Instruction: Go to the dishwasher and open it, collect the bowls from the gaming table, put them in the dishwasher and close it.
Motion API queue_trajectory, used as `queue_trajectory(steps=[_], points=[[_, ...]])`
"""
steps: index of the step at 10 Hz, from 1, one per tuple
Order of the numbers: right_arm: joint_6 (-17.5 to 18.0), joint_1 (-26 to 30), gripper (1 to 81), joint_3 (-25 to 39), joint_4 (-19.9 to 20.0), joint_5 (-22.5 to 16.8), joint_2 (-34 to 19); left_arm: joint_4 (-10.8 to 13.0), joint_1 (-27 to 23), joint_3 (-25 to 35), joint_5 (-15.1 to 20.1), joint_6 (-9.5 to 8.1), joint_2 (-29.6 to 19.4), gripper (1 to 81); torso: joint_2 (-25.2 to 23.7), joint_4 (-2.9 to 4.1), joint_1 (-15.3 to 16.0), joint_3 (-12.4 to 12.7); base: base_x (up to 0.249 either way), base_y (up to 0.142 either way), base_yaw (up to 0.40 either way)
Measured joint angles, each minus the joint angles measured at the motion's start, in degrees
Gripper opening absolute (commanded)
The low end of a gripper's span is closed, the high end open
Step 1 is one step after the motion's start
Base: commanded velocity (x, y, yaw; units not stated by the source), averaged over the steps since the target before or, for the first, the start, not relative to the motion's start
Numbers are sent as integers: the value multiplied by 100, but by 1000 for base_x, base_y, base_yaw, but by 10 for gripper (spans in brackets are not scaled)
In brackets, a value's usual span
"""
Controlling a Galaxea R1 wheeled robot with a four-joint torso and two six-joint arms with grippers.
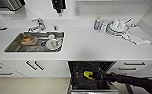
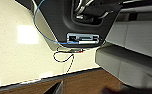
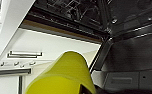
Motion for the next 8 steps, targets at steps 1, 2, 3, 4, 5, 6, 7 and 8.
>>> queue_trajectory(steps=[1,2,3,4,5,6,7,8], points=[[-15,100,811,-144,4,-87,5,0,4,-11,2,2,6,811,0,0,0,0,0,0,0],[55,205,811,-293,20,-124,-66,0,6,-11,0,2,20,811,2,0,0,0,0,0,0],[85,295,811,-380,34,-122,-183,0,4,-11,2,2,22,811,2,0,0,0,0,0,0],[88,319,811,-380,44,-119,-295,2,4,-11,2,2,26,811,2,0,0,0,0,0,0],[88,279,811,-185,45,-144,-480,2,6,-16,2,2,52,811,2,0,0,0,0,0,0],[88,265,811,124,45,-188,-681,2,4,-40,0,2,105,811,2,0,0,0,0,0,0],[85,268,811,507,45,-329,-962,-2,1,-112,0,2,169,811,2,0,0,0,0,0,0],[85,249,811,794,44,-474,-1279,-39,-13,-226,0,2,223,811,2,0,0,0,0,0,0]])
